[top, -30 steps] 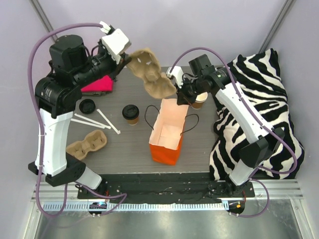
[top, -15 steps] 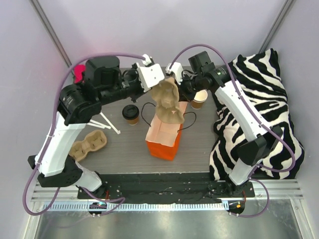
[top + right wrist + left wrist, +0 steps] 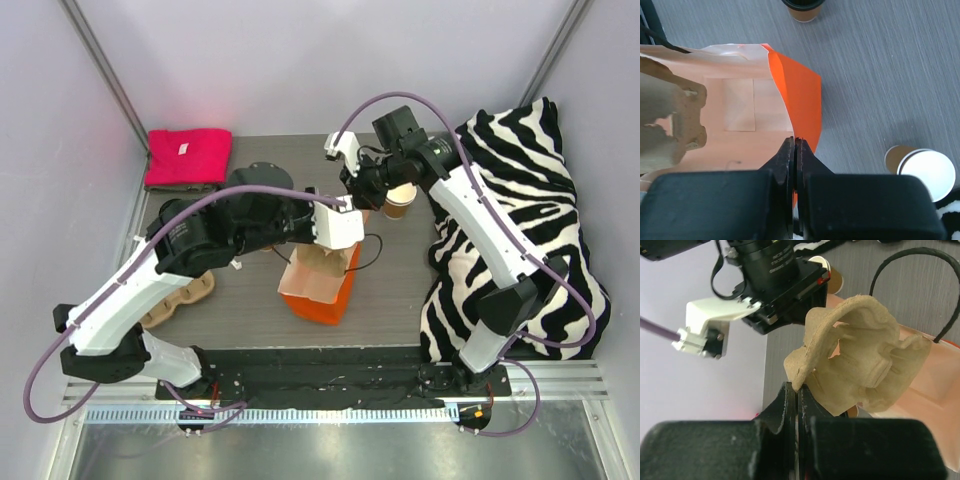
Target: Pack the takeout coffee
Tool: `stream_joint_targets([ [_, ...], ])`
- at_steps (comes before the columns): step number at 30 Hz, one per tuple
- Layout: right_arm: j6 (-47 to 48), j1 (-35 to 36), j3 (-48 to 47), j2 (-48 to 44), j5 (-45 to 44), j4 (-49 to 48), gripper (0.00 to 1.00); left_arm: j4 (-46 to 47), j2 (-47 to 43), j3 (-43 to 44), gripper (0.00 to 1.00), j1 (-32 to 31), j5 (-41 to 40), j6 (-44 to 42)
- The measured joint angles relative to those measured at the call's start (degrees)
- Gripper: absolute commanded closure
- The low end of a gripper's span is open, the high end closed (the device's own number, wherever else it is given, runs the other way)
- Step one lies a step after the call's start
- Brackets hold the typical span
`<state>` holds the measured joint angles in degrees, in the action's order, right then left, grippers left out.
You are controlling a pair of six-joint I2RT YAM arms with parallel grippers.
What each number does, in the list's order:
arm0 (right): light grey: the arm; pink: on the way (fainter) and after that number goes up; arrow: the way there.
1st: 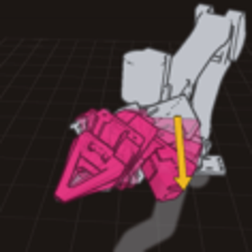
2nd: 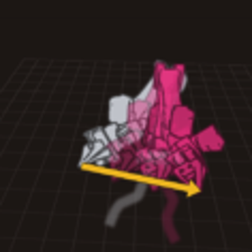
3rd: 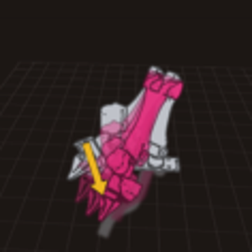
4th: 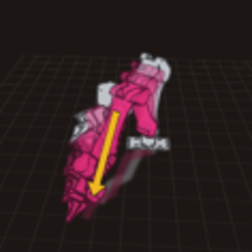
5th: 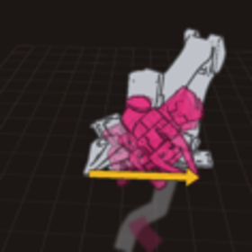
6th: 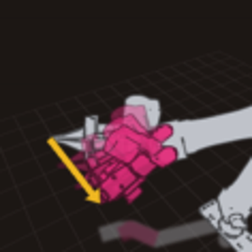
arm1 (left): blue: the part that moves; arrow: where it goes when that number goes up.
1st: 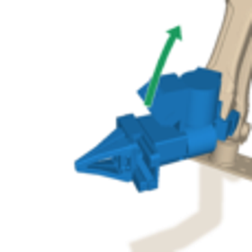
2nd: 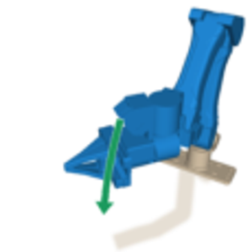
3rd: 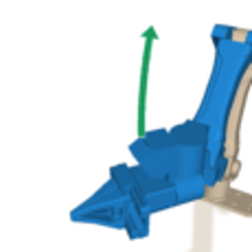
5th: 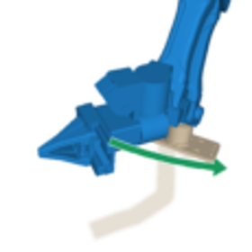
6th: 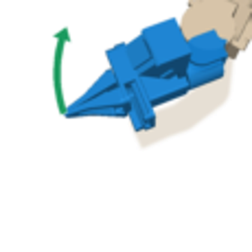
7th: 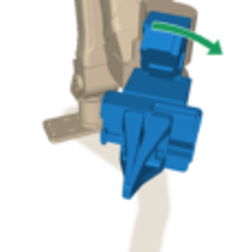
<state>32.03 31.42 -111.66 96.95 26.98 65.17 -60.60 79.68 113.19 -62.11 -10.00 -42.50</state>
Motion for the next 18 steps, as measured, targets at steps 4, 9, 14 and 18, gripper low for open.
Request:
stream_joint_targets([
  [4,0.9,2.2,0.0,-1.5,0.0,0.1,0.99,1.1,-0.7,-2.9,1.0,-2.5,-1.7,-1.1],
  [9,2.8,6.0,0.0,-5.0,-1.0,0.1,0.99,3.1,-3.3,-10.4,1.0,-6.6,-4.4,-3.1],
  [14,3.9,8.6,0.9,-9.2,-3.0,-0.4,0.99,4.5,-4.0,-14.9,1.0,-8.1,-6.6,-2.9],
  [18,4.1,9.8,4.3,-13.2,-4.8,-1.0,0.99,7.4,-5.6,-19.0,1.0,-8.1,-8.2,-1.8],
])
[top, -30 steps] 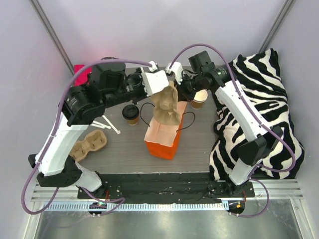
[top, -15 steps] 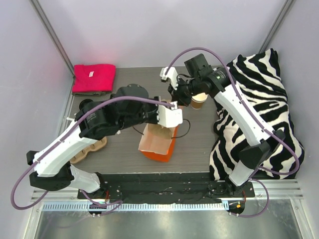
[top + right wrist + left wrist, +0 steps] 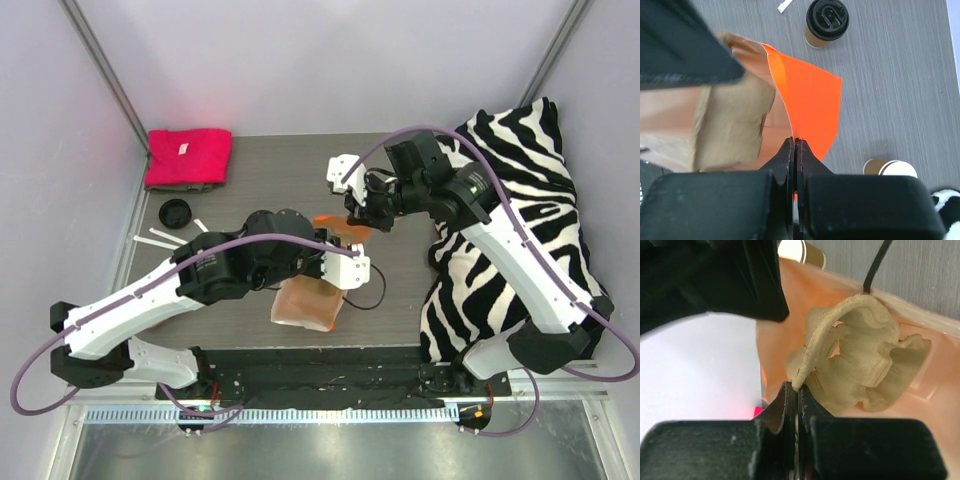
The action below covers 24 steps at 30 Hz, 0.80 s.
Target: Pack the takeout coffee
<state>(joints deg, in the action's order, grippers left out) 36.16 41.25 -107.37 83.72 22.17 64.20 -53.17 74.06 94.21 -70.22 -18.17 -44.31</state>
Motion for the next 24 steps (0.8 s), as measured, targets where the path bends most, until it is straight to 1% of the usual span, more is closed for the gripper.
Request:
stream_joint_targets([
  [3,-0.2,0.7,1.3,-1.5,-0.7,0.0,0.99,2.8,-2.7,-5.4,1.0,-0.4,-1.2,0.4],
  [8,-1.2,1.1,3.9,-1.7,-0.7,-1.4,0.99,6.6,-4.7,-11.2,1.0,-0.9,-3.1,1.2],
  [11,-1.8,1.1,5.2,-1.7,-0.7,-1.5,0.99,7.8,-4.7,-13.1,1.0,-0.9,-3.4,2.5],
  [20,-2.5,1.1,5.2,-1.7,0.4,-2.3,0.99,9.3,-4.4,-17.2,1.0,-0.9,-4.0,6.4],
  [24,-2.8,1.1,5.2,-1.7,1.1,-2.3,0.99,9.7,-3.7,-17.6,1.0,-0.9,-4.3,7.0],
])
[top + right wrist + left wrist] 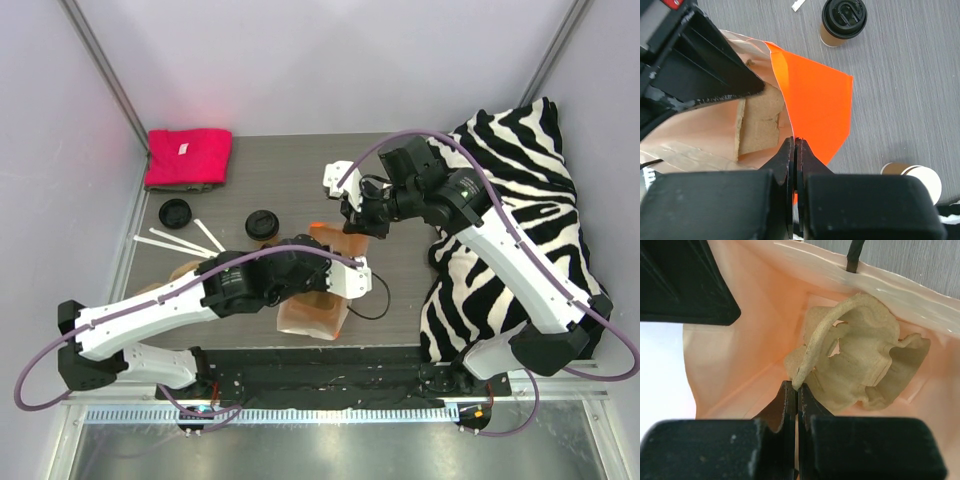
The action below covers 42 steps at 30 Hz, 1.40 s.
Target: Pack the takeout coffee
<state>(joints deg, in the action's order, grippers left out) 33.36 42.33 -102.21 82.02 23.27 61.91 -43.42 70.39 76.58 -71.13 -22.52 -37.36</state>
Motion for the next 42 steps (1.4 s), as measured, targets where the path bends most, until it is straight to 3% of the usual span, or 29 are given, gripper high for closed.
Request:
stream_joint_targets([
  [6,-0.8,0.0,0.1,0.0,0.7,-0.2,0.99,-0.4,2.2,0.6,1.0,0.8,0.3,2.4],
  [14,-2.1,0.0,0.1,1.4,2.9,0.5,0.99,-3.1,5.6,4.8,1.0,7.2,4.1,6.6],
  [29,-1.0,-1.0,-0.3,4.5,8.7,3.7,0.99,-8.4,5.6,4.6,0.99,7.5,13.4,5.7],
  [42,0.8,-1.6,2.0,4.7,8.8,1.6,0.99,-12.8,9.9,6.5,1.0,7.5,16.3,6.5],
])
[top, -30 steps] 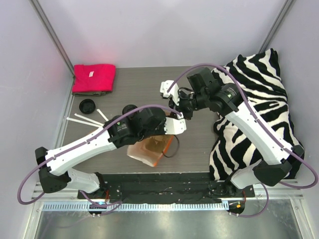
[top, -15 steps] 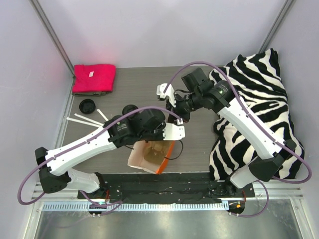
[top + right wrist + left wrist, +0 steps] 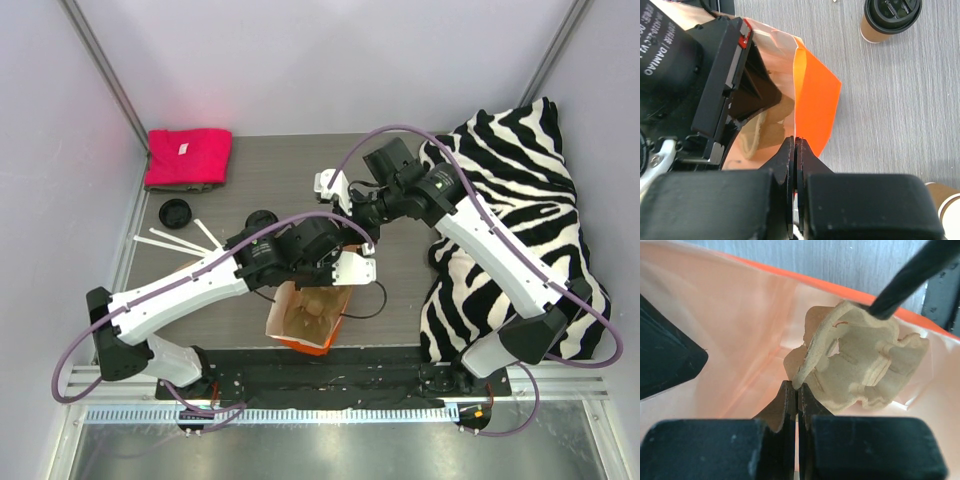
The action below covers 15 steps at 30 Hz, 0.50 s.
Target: Pack the takeout coffee
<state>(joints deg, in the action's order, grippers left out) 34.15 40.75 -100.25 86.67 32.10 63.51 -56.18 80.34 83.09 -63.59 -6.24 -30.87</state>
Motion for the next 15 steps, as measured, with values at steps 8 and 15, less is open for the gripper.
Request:
stream_joint_targets([
  [8,0.2,0.0,1.2,0.0,0.0,-1.3,0.99,-2.0,1.3,1.2,1.0,1.6,1.4,2.4],
  [15,0.3,-0.1,2.0,-0.1,-0.5,-2.0,0.99,-2.3,2.9,1.2,0.61,2.6,1.7,3.9],
])
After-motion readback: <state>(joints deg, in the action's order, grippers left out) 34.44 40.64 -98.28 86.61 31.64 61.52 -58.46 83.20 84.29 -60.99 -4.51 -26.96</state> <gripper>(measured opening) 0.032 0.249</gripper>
